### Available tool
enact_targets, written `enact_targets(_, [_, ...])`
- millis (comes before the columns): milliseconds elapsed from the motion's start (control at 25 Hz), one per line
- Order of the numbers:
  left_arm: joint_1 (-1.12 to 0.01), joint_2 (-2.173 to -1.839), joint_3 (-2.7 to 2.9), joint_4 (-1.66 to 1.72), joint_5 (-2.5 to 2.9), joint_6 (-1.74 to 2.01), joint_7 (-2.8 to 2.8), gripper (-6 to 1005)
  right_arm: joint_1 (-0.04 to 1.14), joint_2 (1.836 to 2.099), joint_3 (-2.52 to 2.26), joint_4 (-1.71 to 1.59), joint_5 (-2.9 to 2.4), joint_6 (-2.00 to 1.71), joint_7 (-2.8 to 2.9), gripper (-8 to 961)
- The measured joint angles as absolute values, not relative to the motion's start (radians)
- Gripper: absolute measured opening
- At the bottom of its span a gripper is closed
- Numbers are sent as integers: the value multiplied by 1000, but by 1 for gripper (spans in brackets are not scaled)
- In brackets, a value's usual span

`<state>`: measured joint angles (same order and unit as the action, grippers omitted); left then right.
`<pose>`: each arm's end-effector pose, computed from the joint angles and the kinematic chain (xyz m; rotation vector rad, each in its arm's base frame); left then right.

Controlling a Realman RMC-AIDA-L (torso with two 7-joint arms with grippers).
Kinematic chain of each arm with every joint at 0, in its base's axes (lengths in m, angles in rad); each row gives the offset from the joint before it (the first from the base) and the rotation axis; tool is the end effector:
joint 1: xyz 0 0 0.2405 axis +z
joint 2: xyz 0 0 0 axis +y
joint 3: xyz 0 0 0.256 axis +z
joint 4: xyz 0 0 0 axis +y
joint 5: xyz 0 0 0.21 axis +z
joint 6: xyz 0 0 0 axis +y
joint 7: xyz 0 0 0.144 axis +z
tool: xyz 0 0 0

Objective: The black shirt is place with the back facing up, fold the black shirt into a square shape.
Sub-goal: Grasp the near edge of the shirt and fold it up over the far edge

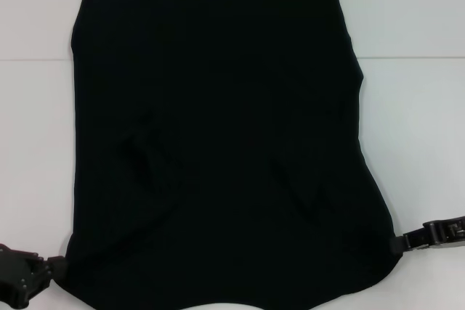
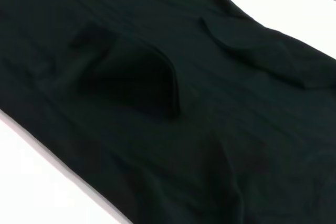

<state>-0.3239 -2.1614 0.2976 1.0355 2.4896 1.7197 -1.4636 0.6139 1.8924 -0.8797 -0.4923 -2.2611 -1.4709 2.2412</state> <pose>-0.3573 0.2394 0.0521 -2.5289 -1.0001 -0.2556 0.3156 0.3327 0.0182 -2.4552 1.7851 0.0990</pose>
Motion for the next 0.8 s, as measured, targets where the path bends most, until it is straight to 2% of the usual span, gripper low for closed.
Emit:
enact_targets(40, [-324,-2161,297,1035,2490,1720,-1464,35,617,1894,-879,-492,-2265,-1467,2241,136])
enact_targets(440, [-328,-2161,294,1035,2489,1718,-1462,42,619,1899,-871,-495,-2275,-1454,2232,60])
enact_targets(800, [-329,-2143,195,1045,2484,1851,-1467,49,547,1891,-795,-499,-2272,-1571,2111,60])
